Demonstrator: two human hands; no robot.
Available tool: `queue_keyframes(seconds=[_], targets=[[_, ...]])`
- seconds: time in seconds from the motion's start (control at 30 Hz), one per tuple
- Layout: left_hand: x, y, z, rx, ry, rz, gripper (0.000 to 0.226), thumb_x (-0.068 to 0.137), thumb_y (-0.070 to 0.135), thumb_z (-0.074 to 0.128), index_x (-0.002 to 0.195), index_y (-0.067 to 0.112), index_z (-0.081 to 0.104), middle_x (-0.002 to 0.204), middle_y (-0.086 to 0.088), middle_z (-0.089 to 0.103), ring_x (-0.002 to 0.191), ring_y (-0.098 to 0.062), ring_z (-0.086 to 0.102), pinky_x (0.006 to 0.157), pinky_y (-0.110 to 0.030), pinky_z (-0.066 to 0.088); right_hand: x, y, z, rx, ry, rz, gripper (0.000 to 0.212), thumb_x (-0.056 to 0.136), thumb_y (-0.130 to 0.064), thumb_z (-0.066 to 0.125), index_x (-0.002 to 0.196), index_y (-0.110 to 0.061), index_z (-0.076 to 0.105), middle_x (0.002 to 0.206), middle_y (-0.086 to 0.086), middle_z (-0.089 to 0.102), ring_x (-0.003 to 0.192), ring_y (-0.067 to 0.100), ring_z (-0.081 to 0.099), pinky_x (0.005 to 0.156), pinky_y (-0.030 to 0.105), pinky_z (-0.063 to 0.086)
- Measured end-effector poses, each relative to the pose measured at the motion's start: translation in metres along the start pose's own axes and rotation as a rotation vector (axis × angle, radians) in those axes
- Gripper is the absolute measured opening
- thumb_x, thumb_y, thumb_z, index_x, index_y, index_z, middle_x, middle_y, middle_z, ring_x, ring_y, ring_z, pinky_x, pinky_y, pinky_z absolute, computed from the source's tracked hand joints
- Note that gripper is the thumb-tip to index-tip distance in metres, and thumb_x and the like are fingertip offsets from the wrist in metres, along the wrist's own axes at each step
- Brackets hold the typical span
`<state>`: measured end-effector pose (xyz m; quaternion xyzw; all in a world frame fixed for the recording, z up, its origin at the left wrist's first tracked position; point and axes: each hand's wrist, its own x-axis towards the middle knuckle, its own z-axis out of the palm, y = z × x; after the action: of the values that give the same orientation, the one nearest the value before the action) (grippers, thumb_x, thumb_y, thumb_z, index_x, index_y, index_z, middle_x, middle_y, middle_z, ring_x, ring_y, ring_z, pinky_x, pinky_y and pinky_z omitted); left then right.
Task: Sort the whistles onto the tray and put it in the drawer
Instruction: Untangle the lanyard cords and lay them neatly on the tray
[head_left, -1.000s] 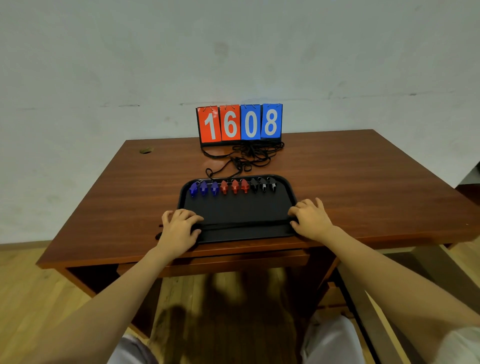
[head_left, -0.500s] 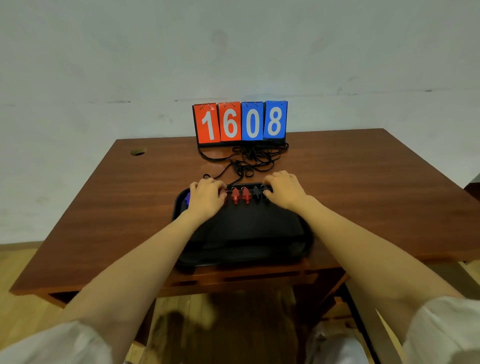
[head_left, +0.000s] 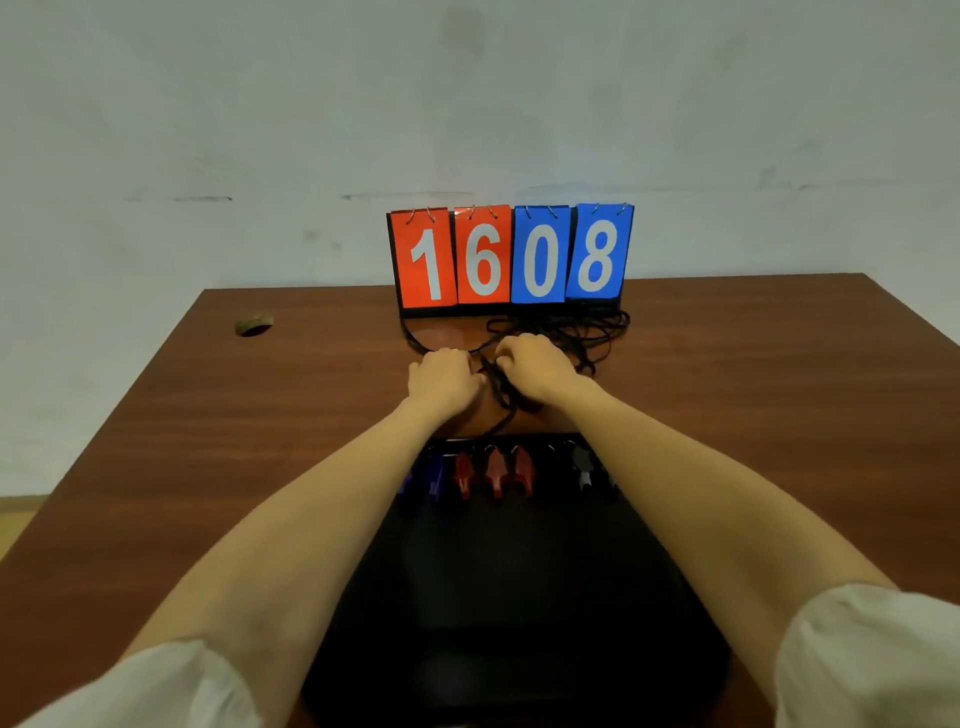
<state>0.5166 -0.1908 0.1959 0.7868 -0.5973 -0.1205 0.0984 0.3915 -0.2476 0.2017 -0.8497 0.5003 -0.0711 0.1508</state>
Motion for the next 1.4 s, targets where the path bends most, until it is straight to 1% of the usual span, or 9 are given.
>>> queue_keyframes(seconds=[0.13, 0.33, 0.47, 0.63, 0.73, 0.9, 1.1, 1.27, 1.4], targets=[[0.014, -0.010, 0.016, 0.060, 0.008, 0.010, 0.030, 0.093, 0.026, 0.053, 0.117, 0.009, 0.057, 0.123, -0.014, 0.057, 0.115, -0.035, 0.052, 0.092, -0.044, 0.042, 0.030, -0.012, 0.020, -0.113, 0.027, 0.005, 0.037, 0.096, -0.036, 0.048, 0.114, -0.007, 0.060, 0.117, 0.013, 0.060, 0.114, 0.032, 0.051, 0.086, 0.041, 0.045], [0.023, -0.029, 0.020, 0.052, 0.064, 0.026, 0.023, 0.092, 0.009, 0.044, 0.105, 0.006, 0.062, 0.114, -0.015, 0.060, 0.104, -0.036, 0.057, 0.083, -0.042, 0.046, 0.041, -0.010, 0.034, -0.192, 0.035, 0.060, 0.032, 0.096, -0.030, 0.051, 0.117, -0.007, 0.060, 0.127, 0.013, 0.050, 0.123, 0.032, 0.038, 0.095, 0.041, 0.040], [0.026, -0.031, 0.016, 0.027, 0.076, 0.005, 0.026, 0.093, 0.008, 0.045, 0.113, 0.008, 0.061, 0.120, -0.015, 0.056, 0.111, -0.036, 0.054, 0.093, -0.044, 0.045, 0.036, 0.000, 0.010, 0.114, 0.022, 0.086, 0.018, 0.093, -0.020, 0.052, 0.098, -0.006, 0.062, 0.110, 0.011, 0.060, 0.109, 0.027, 0.054, 0.086, 0.038, 0.050], [0.011, -0.001, -0.002, -0.491, 0.040, -0.024, 0.025, 0.094, 0.015, 0.053, 0.115, 0.008, 0.064, 0.121, -0.011, 0.062, 0.112, -0.026, 0.056, 0.092, -0.031, 0.044, 0.017, 0.002, -0.048, 0.440, -0.128, 0.069, 0.009, 0.091, -0.014, 0.057, 0.086, -0.009, 0.060, 0.097, 0.007, 0.068, 0.071, 0.009, 0.057, 0.057, 0.018, 0.041], [-0.003, 0.018, -0.022, -0.655, 0.068, 0.015, 0.030, 0.096, 0.013, 0.048, 0.123, 0.010, 0.060, 0.119, -0.005, 0.061, 0.103, -0.016, 0.055, 0.081, -0.021, 0.041, 0.003, -0.004, -0.079, 0.595, -0.116, 0.082, 0.012, 0.094, -0.010, 0.055, 0.106, -0.012, 0.055, 0.088, 0.006, 0.067, 0.060, 0.009, 0.056, 0.051, 0.016, 0.048], [-0.025, 0.046, -0.061, -0.938, 0.033, 0.144, 0.040, 0.093, 0.010, 0.051, 0.133, 0.013, 0.048, 0.112, 0.003, 0.059, 0.101, -0.008, 0.052, 0.081, -0.018, 0.039, -0.025, -0.020, -0.120, 0.686, -0.033, -0.002, 0.021, 0.093, -0.010, 0.054, 0.111, -0.017, 0.060, 0.085, 0.001, 0.066, 0.069, 0.012, 0.059, 0.058, 0.018, 0.048], [-0.045, 0.055, -0.083, -0.847, 0.069, 0.170, 0.022, 0.100, 0.019, 0.042, 0.096, 0.011, 0.062, 0.082, 0.000, 0.057, 0.070, -0.009, 0.048, 0.062, -0.015, 0.037, -0.048, -0.029, -0.147, 0.850, 0.133, 0.042, 0.021, 0.092, 0.001, 0.051, 0.103, -0.010, 0.065, 0.085, 0.003, 0.064, 0.062, 0.009, 0.056, 0.057, 0.017, 0.051], [-0.052, 0.069, -0.102, -0.919, 0.037, 0.114, 0.027, 0.102, 0.015, 0.031, 0.083, 0.017, 0.049, 0.077, 0.002, 0.061, 0.049, -0.010, 0.035, 0.046, -0.017, 0.031, -0.057, -0.033, -0.154, 1.069, 0.164, 0.109, 0.027, 0.093, 0.005, 0.046, 0.110, -0.009, 0.061, 0.085, 0.010, 0.060, 0.063, 0.013, 0.058, 0.055, 0.016, 0.054], [-0.052, 0.071, -0.118, -0.794, 0.094, 0.162, 0.026, 0.101, 0.026, 0.036, 0.086, 0.013, 0.053, 0.071, 0.002, 0.049, 0.060, -0.011, 0.039, 0.057, -0.022, 0.033, -0.060, -0.034, -0.161, 1.189, 0.094, 0.160, 0.039, 0.091, 0.010, 0.037, 0.121, -0.006, 0.058, 0.090, 0.011, 0.056, 0.069, 0.016, 0.059, 0.071, 0.025, 0.057]])
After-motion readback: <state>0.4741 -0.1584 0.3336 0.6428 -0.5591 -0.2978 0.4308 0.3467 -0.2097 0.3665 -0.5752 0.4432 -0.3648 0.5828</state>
